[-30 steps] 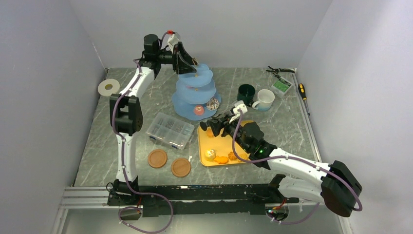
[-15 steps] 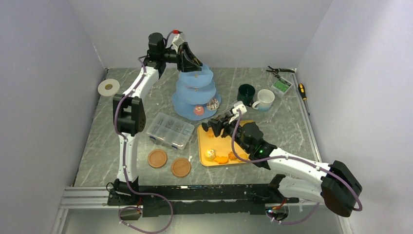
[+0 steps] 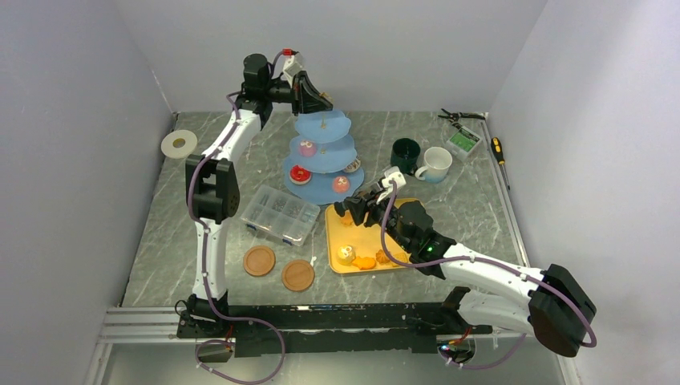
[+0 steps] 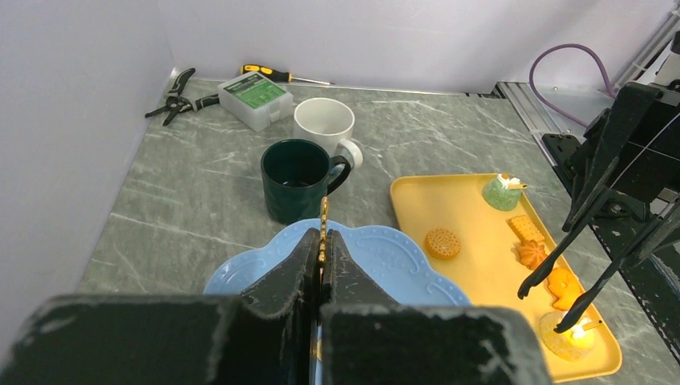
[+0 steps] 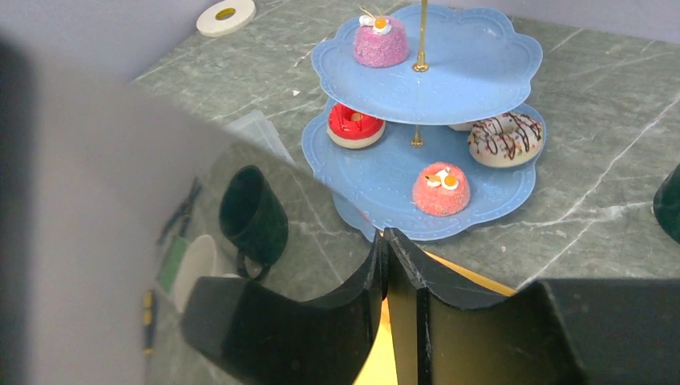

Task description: Serve the afternoon tea

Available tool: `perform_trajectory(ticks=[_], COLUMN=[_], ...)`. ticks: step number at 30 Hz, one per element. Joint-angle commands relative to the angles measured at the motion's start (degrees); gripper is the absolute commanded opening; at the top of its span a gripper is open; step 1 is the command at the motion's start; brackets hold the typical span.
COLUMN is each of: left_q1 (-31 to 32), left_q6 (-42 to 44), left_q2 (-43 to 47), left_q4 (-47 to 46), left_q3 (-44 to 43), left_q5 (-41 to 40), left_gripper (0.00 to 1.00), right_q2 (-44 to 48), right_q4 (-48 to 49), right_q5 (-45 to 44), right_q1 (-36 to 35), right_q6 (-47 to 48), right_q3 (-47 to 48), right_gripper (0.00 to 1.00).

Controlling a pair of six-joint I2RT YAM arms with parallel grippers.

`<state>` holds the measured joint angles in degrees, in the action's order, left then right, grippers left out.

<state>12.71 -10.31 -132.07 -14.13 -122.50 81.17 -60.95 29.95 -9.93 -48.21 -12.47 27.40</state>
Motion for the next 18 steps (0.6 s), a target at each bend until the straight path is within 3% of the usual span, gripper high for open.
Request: perform_trajectory(ticks=[1, 12, 18], left_q1=[0.47, 1.58, 2.23], left_q6=[1.87, 7.65, 7.90], left_q2=[3.49, 4.75, 5.64], left_q4=[-3.28, -12.66, -14.61], left_q3=[0.78, 4.84, 6.97], left_q5=[-1.20, -8.64, -9.79], left_gripper=[0.03, 0.03, 0.03], right_q2=[1.56, 5.10, 8.43], right_q4=[2.03, -1.96, -5.39], right_q5=[-0.17, -2.61, -1.05], right_q1=[0.08, 0.11, 0.10], right_q6=[0.93, 3.63, 1.81], right_q3=[0.13, -1.77, -4.25], right_gripper=[0.51, 0.52, 0.60])
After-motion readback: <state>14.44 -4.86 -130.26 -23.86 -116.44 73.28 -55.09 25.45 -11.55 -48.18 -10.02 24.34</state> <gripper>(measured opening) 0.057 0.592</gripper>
